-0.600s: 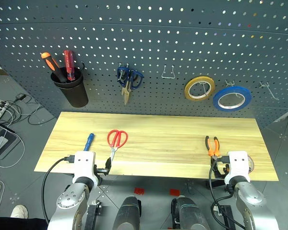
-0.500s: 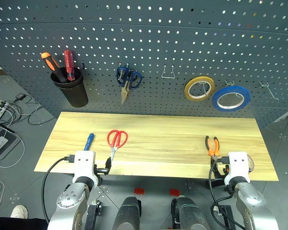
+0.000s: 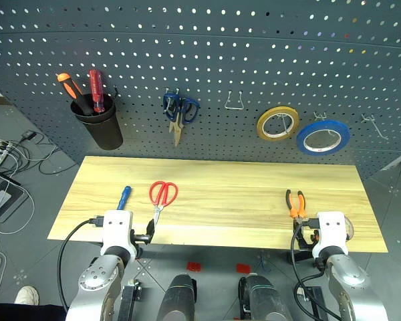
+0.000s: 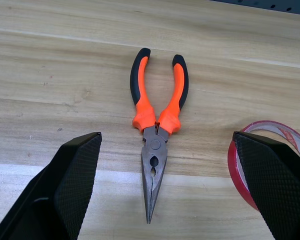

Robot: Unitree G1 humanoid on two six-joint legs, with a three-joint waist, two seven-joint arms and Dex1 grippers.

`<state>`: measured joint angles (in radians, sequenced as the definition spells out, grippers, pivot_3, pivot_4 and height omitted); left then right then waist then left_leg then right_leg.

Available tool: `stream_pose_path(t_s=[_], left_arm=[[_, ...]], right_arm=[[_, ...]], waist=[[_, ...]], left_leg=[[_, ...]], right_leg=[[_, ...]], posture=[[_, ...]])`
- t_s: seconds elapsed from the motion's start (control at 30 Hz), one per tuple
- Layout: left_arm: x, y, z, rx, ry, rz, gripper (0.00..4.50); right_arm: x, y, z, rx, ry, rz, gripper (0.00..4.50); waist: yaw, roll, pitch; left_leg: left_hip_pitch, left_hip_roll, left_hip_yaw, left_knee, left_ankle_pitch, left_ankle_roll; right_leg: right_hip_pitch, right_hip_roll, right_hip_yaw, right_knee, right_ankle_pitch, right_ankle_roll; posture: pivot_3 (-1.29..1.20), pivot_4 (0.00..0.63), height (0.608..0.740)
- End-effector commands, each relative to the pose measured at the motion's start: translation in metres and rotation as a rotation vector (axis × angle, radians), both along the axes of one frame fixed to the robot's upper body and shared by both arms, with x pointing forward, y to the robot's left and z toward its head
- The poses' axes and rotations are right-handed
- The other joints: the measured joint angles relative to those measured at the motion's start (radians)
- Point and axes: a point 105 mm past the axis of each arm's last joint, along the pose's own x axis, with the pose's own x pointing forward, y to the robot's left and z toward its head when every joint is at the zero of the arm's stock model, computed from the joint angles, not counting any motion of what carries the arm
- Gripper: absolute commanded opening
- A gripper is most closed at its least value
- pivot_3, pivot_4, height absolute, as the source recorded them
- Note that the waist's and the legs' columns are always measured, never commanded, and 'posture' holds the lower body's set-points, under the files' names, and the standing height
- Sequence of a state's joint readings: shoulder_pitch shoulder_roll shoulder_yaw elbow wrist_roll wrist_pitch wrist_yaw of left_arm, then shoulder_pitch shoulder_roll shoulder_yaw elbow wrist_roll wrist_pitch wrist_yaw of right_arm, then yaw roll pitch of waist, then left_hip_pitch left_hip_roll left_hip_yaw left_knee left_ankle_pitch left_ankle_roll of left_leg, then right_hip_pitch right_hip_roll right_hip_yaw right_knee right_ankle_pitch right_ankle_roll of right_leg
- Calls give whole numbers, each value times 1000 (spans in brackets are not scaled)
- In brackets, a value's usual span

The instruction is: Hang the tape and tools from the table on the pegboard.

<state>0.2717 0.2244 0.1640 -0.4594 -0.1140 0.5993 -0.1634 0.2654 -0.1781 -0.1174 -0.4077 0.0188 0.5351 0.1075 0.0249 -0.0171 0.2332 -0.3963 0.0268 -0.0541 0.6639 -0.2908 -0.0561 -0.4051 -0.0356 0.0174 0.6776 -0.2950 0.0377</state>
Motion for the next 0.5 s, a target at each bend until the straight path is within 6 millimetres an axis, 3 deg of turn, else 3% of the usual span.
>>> stream_pose_path(t_s=[0.03, 0.37, 0.5], left_arm=[[1, 2, 9, 15, -37, 5, 4476], [-1, 2, 9, 14, -35, 3, 4476], [7, -6, 14, 34, -52, -73, 4476]], right_arm=[[-1, -3, 5, -8, -16, -8, 4500], [-2, -3, 5, -13, -15, -6, 4500], [-1, -8, 7, -26, -11, 2, 4500]], waist=[[0, 0, 0], [0, 0, 0], [0, 0, 2]], left_leg=[[0, 0, 0, 0, 0, 0], [0, 0, 0, 0, 0, 0], [0, 0, 0, 0, 0, 0]], right_leg=[[0, 0, 0, 0, 0, 0], [0, 0, 0, 0, 0, 0], [0, 0, 0, 0, 0, 0]], posture=[[149, 244, 740], [144, 255, 740], [134, 269, 740]])
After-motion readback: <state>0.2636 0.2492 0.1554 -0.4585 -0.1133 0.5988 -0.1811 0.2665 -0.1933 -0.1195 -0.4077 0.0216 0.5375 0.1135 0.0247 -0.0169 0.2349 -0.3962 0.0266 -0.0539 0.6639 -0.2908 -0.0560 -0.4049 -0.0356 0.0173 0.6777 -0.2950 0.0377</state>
